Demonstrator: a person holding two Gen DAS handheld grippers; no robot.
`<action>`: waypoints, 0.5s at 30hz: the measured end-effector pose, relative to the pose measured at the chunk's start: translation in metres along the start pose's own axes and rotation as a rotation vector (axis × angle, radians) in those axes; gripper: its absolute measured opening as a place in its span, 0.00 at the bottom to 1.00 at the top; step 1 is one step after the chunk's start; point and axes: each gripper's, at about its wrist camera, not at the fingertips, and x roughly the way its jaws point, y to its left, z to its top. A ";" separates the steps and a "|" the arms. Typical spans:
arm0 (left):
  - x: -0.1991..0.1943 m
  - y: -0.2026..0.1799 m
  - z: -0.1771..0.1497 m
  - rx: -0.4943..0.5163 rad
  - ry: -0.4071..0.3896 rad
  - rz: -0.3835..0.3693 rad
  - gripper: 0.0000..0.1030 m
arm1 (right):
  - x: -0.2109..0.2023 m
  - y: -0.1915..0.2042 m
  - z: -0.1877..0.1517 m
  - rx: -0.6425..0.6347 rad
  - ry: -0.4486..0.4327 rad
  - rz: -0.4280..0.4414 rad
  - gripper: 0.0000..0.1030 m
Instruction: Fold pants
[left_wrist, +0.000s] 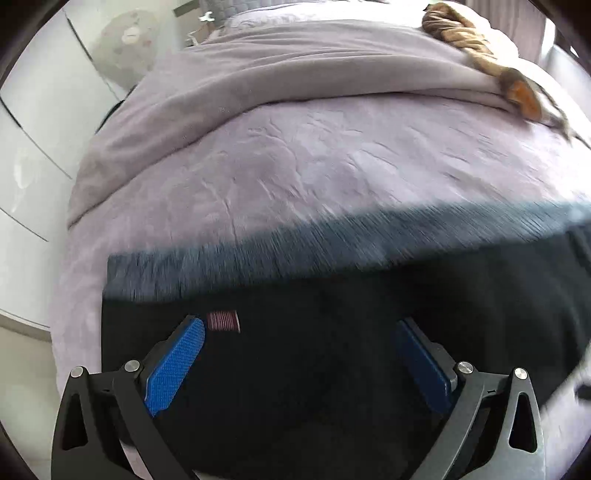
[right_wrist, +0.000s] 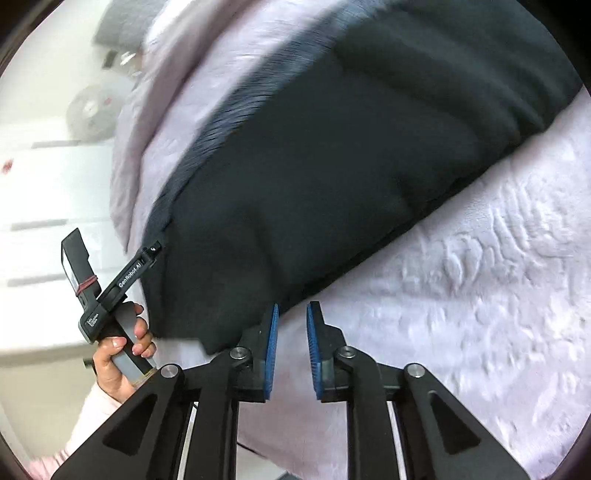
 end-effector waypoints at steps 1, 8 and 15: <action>-0.009 -0.007 -0.010 0.024 -0.004 -0.021 1.00 | -0.004 0.006 -0.002 -0.035 -0.006 -0.004 0.19; 0.008 -0.053 -0.068 0.179 0.033 0.047 1.00 | 0.021 0.058 0.014 -0.315 -0.068 -0.186 0.27; -0.005 -0.024 -0.059 0.096 0.083 0.013 1.00 | 0.014 0.025 0.007 -0.268 -0.006 -0.189 0.27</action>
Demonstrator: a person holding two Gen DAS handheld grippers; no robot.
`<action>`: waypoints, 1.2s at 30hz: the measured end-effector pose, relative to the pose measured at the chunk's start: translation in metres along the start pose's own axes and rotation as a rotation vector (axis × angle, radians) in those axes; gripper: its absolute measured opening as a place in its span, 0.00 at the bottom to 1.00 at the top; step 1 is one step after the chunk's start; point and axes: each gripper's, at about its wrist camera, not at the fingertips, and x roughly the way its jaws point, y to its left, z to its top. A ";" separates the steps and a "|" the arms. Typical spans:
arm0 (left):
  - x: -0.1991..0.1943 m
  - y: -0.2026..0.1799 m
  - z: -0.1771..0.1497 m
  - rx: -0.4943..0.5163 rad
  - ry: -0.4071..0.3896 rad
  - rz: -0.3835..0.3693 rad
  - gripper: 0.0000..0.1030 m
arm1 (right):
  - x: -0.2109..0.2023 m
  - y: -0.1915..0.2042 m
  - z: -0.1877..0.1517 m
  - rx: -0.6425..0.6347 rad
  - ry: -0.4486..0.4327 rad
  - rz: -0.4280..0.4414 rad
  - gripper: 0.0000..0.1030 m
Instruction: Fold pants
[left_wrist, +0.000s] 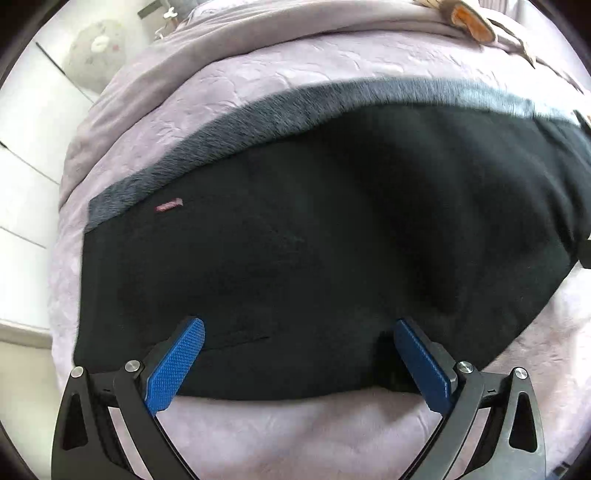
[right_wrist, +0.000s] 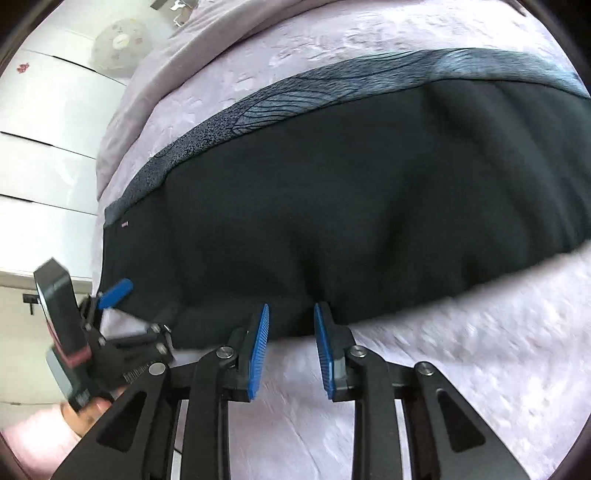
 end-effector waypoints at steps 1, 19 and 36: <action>-0.008 0.004 0.005 -0.018 -0.016 -0.021 1.00 | -0.007 -0.001 0.000 0.000 -0.004 0.012 0.27; 0.048 -0.025 0.139 -0.255 -0.049 0.014 1.00 | 0.007 -0.041 0.138 -0.125 -0.114 -0.147 0.24; -0.039 -0.139 0.097 -0.077 0.048 0.026 1.00 | -0.149 -0.223 0.020 0.352 -0.192 -0.064 0.49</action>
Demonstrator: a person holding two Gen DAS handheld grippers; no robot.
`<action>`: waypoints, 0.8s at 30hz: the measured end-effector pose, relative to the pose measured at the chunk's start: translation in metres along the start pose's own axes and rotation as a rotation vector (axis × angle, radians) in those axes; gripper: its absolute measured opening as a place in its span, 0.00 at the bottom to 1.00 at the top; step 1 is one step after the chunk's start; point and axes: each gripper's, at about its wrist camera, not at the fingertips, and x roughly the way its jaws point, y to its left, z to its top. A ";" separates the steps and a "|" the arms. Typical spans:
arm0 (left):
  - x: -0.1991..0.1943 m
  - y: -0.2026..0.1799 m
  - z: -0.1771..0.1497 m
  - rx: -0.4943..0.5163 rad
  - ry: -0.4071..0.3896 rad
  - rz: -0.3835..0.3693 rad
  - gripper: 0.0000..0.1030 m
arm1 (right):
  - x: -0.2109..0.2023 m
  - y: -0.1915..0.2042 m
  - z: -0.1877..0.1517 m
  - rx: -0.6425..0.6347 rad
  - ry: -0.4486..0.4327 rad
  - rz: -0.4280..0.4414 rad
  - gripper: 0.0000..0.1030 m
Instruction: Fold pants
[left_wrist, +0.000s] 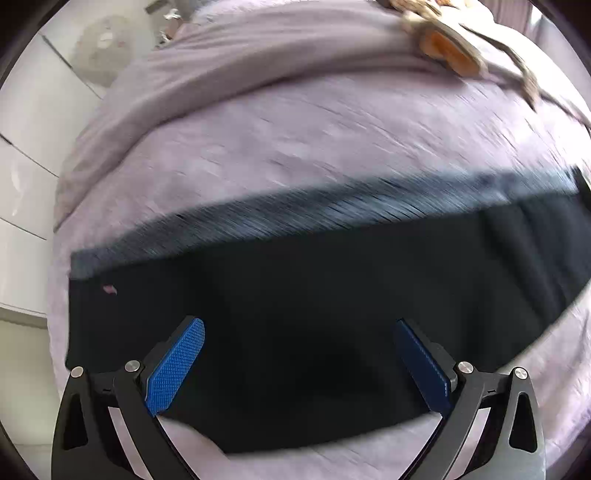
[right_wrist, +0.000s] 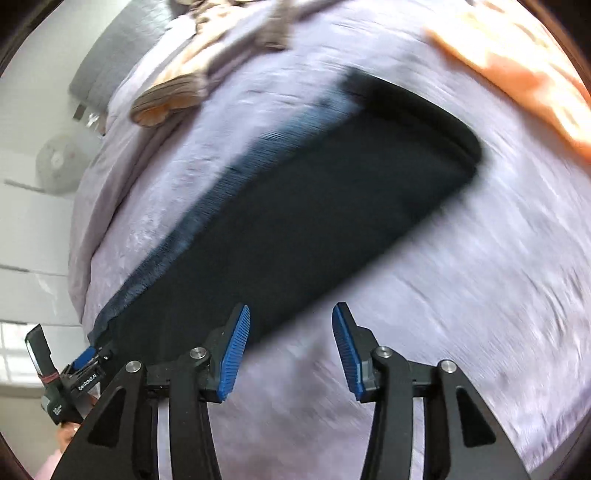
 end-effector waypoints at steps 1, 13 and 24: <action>-0.005 -0.012 -0.005 0.008 0.010 -0.005 1.00 | -0.003 -0.008 -0.004 0.014 0.010 0.002 0.49; -0.053 -0.135 -0.042 0.104 0.100 -0.061 1.00 | -0.034 -0.055 -0.038 0.006 0.123 0.037 0.64; -0.072 -0.159 -0.042 0.086 0.112 -0.057 1.00 | -0.047 -0.062 -0.043 -0.009 0.148 0.081 0.65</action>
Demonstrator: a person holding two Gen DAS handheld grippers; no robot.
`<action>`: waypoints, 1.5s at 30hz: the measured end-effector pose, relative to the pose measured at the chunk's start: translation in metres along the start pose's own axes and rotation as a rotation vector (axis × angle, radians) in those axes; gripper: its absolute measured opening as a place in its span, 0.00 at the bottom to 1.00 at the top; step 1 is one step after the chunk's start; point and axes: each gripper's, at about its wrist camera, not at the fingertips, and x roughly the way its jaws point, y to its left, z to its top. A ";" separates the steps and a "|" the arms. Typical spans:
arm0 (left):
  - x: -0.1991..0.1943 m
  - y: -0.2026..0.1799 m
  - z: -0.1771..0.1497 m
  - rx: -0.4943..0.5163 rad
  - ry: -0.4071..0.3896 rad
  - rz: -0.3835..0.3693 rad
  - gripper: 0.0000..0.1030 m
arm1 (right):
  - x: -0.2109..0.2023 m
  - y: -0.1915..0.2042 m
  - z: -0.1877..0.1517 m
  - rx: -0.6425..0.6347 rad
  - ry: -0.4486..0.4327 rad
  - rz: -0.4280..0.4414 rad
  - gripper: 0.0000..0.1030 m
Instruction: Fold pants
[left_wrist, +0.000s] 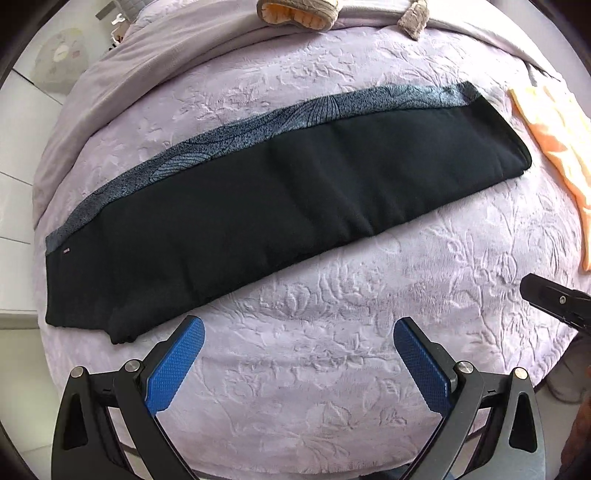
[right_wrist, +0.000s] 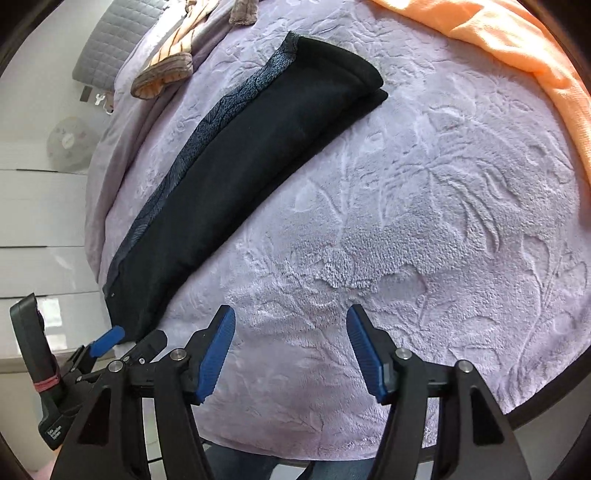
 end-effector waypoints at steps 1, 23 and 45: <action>0.001 0.001 0.003 -0.002 0.003 -0.001 1.00 | 0.000 0.000 0.002 0.003 -0.001 0.000 0.65; 0.025 0.019 0.024 -0.041 0.060 0.007 1.00 | 0.029 0.009 0.028 0.081 0.019 0.030 0.65; 0.054 0.002 0.078 -0.095 0.033 0.070 1.00 | 0.028 -0.049 0.128 0.268 -0.124 0.167 0.49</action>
